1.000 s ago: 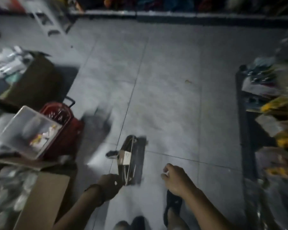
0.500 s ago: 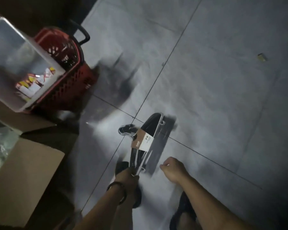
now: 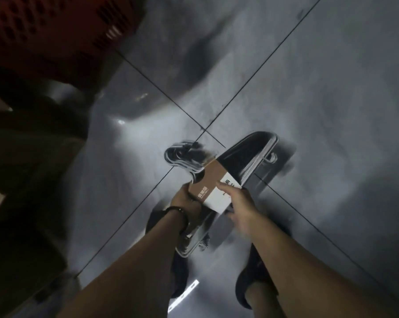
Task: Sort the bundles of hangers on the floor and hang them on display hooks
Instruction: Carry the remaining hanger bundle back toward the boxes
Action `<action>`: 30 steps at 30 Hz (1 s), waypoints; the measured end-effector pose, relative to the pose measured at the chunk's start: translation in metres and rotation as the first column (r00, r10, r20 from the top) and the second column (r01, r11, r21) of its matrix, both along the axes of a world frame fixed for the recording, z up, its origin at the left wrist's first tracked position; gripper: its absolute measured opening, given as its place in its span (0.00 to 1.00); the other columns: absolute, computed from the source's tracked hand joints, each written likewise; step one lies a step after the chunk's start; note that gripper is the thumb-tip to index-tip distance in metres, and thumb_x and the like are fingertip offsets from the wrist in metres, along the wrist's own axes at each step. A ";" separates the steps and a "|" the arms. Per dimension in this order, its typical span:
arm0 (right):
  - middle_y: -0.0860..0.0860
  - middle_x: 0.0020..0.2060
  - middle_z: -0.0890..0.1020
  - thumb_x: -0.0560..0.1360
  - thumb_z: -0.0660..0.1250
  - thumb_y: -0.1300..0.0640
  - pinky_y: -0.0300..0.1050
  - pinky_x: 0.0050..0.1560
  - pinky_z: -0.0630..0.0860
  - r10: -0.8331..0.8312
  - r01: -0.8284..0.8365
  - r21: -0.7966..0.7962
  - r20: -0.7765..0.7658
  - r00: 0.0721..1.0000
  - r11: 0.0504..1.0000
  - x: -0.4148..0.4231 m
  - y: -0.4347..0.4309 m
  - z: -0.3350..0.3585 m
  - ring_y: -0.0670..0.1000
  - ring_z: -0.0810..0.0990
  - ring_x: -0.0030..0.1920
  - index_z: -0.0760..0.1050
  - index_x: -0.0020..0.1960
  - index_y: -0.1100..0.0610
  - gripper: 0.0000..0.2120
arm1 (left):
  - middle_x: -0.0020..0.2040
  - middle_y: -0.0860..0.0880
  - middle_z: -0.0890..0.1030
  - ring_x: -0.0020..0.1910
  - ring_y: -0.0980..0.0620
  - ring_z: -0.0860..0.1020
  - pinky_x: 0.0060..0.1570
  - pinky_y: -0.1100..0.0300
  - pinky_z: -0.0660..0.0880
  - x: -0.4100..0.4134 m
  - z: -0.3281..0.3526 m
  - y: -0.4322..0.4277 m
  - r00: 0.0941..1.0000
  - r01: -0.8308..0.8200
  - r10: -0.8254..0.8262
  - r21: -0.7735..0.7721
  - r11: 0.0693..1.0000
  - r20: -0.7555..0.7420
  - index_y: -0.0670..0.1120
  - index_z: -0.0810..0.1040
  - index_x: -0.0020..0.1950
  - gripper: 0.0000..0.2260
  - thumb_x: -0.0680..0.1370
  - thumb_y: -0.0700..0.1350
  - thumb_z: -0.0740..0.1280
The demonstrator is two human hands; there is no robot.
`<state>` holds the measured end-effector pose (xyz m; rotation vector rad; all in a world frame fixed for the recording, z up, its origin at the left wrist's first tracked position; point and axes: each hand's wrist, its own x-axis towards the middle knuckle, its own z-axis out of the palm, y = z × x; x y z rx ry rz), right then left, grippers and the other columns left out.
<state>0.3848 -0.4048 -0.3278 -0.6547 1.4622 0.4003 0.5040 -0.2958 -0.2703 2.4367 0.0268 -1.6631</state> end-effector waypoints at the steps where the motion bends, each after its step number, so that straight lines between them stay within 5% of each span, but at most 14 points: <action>1: 0.50 0.50 0.89 0.52 0.84 0.39 0.57 0.59 0.81 -0.001 0.001 0.013 0.010 1.000 1.000 0.002 0.002 0.003 0.54 0.88 0.51 0.79 0.63 0.55 0.43 | 0.66 0.46 0.81 0.65 0.44 0.79 0.52 0.60 0.71 -0.001 -0.007 0.004 0.999 0.013 -0.013 -0.001 1.000 0.034 0.49 0.70 0.76 0.25 0.79 0.44 0.69; 6: 0.51 0.51 0.89 0.68 0.80 0.50 0.48 0.42 0.81 -0.094 0.095 -0.026 0.040 0.995 0.995 0.007 0.020 0.010 0.54 0.88 0.50 0.75 0.67 0.53 0.30 | 0.62 0.46 0.84 0.61 0.39 0.81 0.51 0.56 0.72 -0.002 -0.009 0.015 0.993 0.046 -0.037 -0.080 0.996 0.109 0.53 0.74 0.70 0.19 0.79 0.47 0.67; 10: 0.51 0.52 0.86 0.69 0.80 0.45 0.56 0.53 0.82 -0.128 0.127 -0.059 -0.010 0.992 0.990 0.007 0.017 0.036 0.55 0.84 0.54 0.68 0.65 0.49 0.32 | 0.55 0.48 0.83 0.54 0.40 0.82 0.47 0.51 0.78 0.000 0.005 0.014 0.995 0.013 -0.003 -0.101 0.995 0.103 0.56 0.72 0.64 0.22 0.73 0.38 0.67; 13: 0.54 0.54 0.85 0.71 0.81 0.49 0.52 0.47 0.81 -0.196 0.194 -0.069 -0.011 0.981 0.979 0.002 0.008 0.068 0.55 0.84 0.54 0.65 0.67 0.50 0.32 | 0.50 0.48 0.82 0.49 0.43 0.81 0.45 0.52 0.79 0.001 0.031 0.007 0.998 -0.061 0.064 -0.114 0.992 0.020 0.53 0.71 0.64 0.22 0.74 0.34 0.64; 16: 0.53 0.55 0.86 0.68 0.83 0.49 0.46 0.37 0.82 -0.210 0.212 -0.060 0.030 0.977 0.976 -0.006 0.001 0.105 0.54 0.87 0.51 0.67 0.69 0.51 0.37 | 0.47 0.53 0.80 0.45 0.51 0.79 0.40 0.59 0.76 -0.003 0.069 -0.002 0.996 -0.085 0.085 -0.154 0.984 -0.009 0.50 0.70 0.65 0.20 0.78 0.31 0.63; 19: 0.51 0.54 0.88 0.58 0.86 0.43 0.50 0.41 0.85 -0.195 0.197 -0.077 0.035 0.980 0.977 -0.016 -0.011 0.160 0.53 0.88 0.51 0.70 0.69 0.51 0.45 | 0.53 0.55 0.81 0.49 0.57 0.79 0.41 0.65 0.78 -0.011 0.123 -0.017 0.998 -0.045 0.053 -0.189 0.981 0.040 0.54 0.69 0.68 0.27 0.77 0.30 0.68; 23: 0.52 0.51 0.87 0.64 0.83 0.42 0.62 0.50 0.85 -0.107 0.119 -0.151 0.081 0.991 0.981 -0.021 -0.051 0.275 0.55 0.87 0.52 0.67 0.63 0.49 0.36 | 0.54 0.54 0.83 0.52 0.52 0.83 0.46 0.60 0.80 -0.009 0.214 -0.051 0.983 0.126 -0.098 -0.184 0.975 0.158 0.57 0.72 0.69 0.30 0.74 0.32 0.73; 27: 0.53 0.53 0.85 0.62 0.76 0.29 0.53 0.50 0.81 0.127 -0.099 -0.241 0.100 0.987 0.965 -0.030 -0.119 0.411 0.59 0.84 0.55 0.70 0.62 0.50 0.38 | 0.54 0.53 0.85 0.50 0.52 0.84 0.51 0.55 0.83 -0.001 0.333 -0.098 0.946 0.240 -0.176 -0.226 0.944 0.273 0.58 0.75 0.67 0.25 0.76 0.35 0.70; 30: 0.53 0.48 0.83 0.72 0.65 0.27 0.47 0.44 0.75 0.461 -0.433 -0.495 -0.074 0.885 0.753 -0.038 -0.175 0.522 0.56 0.83 0.50 0.73 0.54 0.54 0.30 | 0.55 0.55 0.86 0.54 0.51 0.84 0.54 0.53 0.83 0.006 0.419 -0.126 0.910 0.288 -0.144 -0.344 0.894 0.389 0.59 0.75 0.67 0.26 0.74 0.37 0.69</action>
